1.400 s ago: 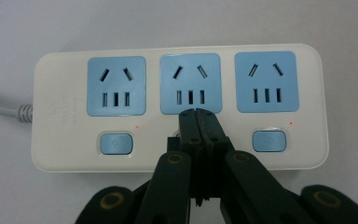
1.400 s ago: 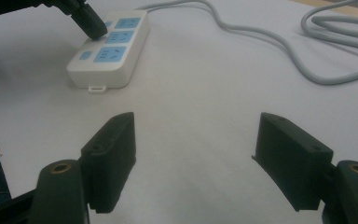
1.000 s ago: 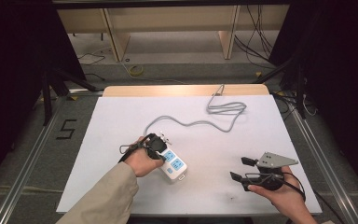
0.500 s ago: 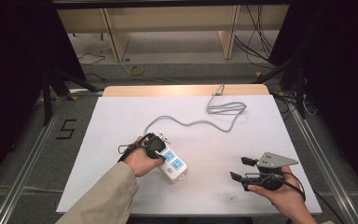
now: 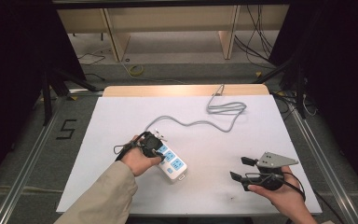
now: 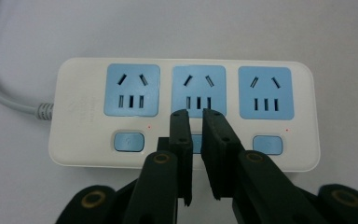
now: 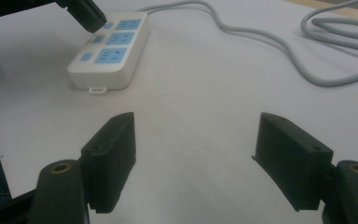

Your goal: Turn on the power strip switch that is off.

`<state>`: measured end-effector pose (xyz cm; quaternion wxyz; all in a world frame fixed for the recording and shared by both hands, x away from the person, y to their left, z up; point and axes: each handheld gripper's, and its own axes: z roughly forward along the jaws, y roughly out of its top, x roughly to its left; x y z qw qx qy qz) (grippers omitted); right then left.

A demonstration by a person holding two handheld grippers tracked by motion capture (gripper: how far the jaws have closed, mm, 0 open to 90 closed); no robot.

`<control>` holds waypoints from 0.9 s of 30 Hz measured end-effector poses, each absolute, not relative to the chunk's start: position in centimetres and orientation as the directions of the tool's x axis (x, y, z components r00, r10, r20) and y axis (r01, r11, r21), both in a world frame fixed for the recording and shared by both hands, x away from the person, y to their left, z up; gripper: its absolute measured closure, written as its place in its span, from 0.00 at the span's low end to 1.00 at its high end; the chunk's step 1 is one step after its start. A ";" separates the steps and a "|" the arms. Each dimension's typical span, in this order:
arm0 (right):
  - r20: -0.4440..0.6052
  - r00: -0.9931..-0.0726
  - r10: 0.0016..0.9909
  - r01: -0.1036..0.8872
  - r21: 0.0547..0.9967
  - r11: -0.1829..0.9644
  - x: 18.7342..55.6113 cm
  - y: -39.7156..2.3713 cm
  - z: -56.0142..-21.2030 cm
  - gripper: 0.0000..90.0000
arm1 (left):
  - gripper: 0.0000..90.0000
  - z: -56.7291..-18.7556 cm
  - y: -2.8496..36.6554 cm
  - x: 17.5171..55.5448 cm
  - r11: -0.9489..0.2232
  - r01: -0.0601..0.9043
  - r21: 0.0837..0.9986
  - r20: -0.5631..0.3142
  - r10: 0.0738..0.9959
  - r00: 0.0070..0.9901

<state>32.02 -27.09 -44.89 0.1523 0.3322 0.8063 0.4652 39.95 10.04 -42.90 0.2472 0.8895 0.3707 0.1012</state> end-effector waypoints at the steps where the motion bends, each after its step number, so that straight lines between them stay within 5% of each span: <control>1: 0.063 -0.733 0.678 0.395 0.851 0.348 32.0 -27.1 -44.9 0.33 | 0.88 -42.7 10.2 39.9 -0.593 0.613 0.523 0.004 0.720 0.694; 27: 0.060 -0.732 0.678 0.393 0.851 0.349 32.0 -27.1 -44.8 0.32 | 0.35 -41.3 13.3 39.5 -0.473 0.550 0.688 0.030 0.776 0.630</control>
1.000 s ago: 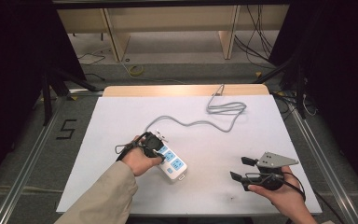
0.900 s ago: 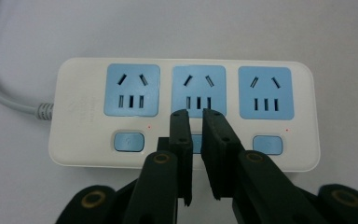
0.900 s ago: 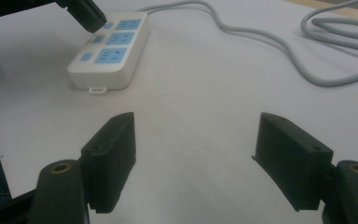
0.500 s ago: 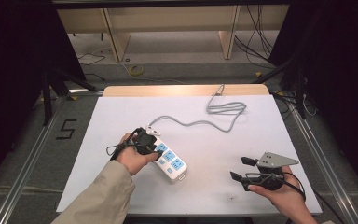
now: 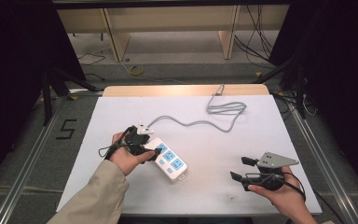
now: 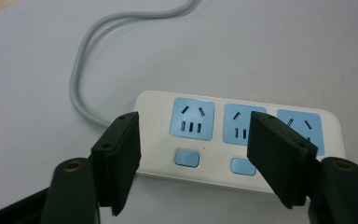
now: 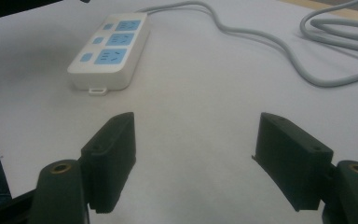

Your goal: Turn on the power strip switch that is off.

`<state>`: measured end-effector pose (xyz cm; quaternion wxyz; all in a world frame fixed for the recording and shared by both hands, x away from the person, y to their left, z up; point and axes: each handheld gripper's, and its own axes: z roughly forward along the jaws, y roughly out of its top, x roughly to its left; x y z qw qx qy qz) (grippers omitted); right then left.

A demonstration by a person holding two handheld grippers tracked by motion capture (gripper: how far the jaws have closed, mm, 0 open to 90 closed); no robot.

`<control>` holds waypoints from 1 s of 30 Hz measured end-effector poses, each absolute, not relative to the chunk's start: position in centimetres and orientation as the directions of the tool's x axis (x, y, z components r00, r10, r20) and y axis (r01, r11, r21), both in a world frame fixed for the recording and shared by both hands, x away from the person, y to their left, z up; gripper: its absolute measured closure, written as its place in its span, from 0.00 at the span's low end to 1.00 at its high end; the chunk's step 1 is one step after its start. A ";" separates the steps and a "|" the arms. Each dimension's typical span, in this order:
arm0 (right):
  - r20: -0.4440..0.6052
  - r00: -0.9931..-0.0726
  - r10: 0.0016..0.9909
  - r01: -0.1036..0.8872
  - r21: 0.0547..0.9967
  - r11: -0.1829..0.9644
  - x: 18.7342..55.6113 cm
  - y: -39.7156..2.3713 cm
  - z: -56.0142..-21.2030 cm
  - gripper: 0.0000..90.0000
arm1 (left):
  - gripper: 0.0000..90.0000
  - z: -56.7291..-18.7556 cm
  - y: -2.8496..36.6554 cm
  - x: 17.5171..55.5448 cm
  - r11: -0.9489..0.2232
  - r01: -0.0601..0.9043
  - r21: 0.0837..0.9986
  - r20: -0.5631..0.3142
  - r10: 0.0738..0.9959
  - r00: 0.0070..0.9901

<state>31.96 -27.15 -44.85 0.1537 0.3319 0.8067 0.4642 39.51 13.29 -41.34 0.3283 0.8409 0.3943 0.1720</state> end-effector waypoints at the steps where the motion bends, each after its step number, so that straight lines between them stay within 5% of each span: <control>1: 0.060 -0.733 0.677 0.393 0.851 0.350 32.0 -27.2 -44.9 0.32 | 0.35 -41.3 13.5 39.4 -0.467 0.539 0.701 0.028 0.773 0.634; 30: 0.059 -0.733 0.678 0.392 0.850 0.350 32.1 -27.1 -44.9 0.32 | 0.21 -41.6 17.0 36.7 -0.414 0.408 0.814 0.058 0.756 0.653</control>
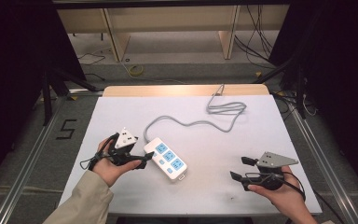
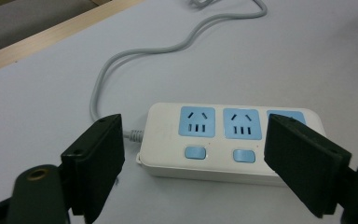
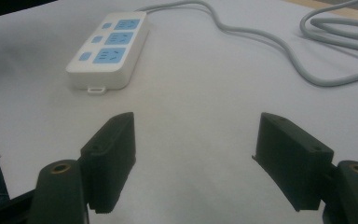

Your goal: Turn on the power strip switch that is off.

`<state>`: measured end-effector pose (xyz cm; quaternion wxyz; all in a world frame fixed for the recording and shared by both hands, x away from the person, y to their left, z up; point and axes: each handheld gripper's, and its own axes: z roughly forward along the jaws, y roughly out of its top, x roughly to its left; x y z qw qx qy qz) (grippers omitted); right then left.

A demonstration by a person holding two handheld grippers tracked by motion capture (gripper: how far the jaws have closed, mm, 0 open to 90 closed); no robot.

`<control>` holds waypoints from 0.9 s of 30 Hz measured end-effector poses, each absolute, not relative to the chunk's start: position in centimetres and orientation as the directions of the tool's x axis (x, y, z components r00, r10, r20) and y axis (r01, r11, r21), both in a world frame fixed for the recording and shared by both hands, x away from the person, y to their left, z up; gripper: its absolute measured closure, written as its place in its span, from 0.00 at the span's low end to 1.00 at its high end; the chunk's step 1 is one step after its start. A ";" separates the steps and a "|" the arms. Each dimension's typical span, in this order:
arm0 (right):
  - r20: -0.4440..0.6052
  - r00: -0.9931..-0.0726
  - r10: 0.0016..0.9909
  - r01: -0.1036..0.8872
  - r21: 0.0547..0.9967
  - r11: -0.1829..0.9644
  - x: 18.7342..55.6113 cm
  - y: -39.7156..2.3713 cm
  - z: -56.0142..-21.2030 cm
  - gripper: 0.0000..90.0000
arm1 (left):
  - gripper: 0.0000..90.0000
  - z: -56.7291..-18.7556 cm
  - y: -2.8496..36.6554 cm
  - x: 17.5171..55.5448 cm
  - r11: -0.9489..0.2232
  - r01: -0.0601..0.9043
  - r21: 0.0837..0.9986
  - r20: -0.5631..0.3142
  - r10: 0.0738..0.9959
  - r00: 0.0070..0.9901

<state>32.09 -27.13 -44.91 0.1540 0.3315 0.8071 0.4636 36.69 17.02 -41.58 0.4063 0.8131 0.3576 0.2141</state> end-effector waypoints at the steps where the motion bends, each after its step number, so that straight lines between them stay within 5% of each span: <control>1: 0.059 -0.733 0.677 0.392 0.851 0.350 32.1 -27.1 -44.9 0.32 | 0.21 -41.6 17.1 36.6 -0.409 0.408 0.816 0.057 0.759 0.649; 27: 0.063 -0.731 0.679 0.396 0.850 0.348 32.1 -27.2 -45.0 0.32 | 0.20 -43.2 19.4 33.9 -0.419 0.381 0.824 0.076 0.748 0.660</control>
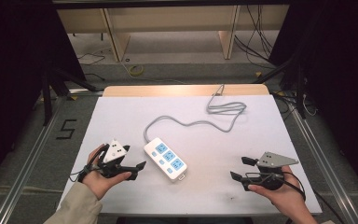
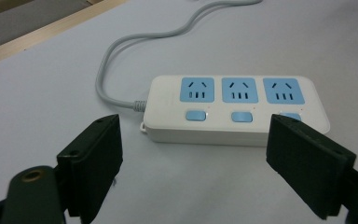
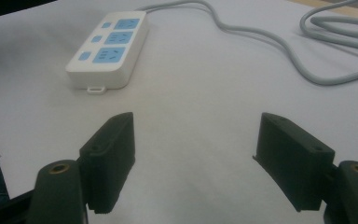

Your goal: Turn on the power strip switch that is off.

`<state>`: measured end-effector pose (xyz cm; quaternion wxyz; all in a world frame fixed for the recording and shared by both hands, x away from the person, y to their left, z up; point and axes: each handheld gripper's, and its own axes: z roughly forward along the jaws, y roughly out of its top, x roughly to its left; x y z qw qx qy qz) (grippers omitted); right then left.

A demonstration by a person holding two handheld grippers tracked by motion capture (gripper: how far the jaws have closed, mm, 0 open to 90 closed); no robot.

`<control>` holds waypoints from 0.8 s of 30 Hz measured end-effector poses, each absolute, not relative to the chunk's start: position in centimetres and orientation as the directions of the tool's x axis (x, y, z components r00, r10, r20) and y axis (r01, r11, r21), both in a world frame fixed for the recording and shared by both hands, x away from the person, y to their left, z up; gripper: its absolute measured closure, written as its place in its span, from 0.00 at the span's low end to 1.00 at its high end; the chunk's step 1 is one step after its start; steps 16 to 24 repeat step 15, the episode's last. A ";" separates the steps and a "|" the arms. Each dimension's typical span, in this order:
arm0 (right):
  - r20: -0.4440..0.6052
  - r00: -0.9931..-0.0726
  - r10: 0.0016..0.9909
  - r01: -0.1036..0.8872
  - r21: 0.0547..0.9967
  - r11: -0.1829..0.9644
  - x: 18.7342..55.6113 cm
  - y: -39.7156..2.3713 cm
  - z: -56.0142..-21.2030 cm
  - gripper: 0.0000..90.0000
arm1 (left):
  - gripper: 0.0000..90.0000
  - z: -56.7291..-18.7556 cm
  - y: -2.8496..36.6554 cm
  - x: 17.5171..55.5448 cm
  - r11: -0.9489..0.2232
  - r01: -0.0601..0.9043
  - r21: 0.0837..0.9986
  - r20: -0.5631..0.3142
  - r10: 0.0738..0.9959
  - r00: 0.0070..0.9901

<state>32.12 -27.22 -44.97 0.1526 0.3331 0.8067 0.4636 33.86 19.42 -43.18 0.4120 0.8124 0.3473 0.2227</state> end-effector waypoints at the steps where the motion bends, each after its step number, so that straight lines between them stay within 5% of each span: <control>1: 0.064 -0.730 0.680 0.398 0.849 0.348 32.1 -27.2 -45.0 0.32 | 0.20 -43.3 19.5 33.7 -0.418 0.380 0.825 0.077 0.749 0.658; 24: 0.065 -0.730 0.680 0.399 0.849 0.347 32.1 -27.2 -45.0 0.32 | 0.21 -43.8 19.4 33.3 -0.447 0.373 0.813 0.100 0.739 0.667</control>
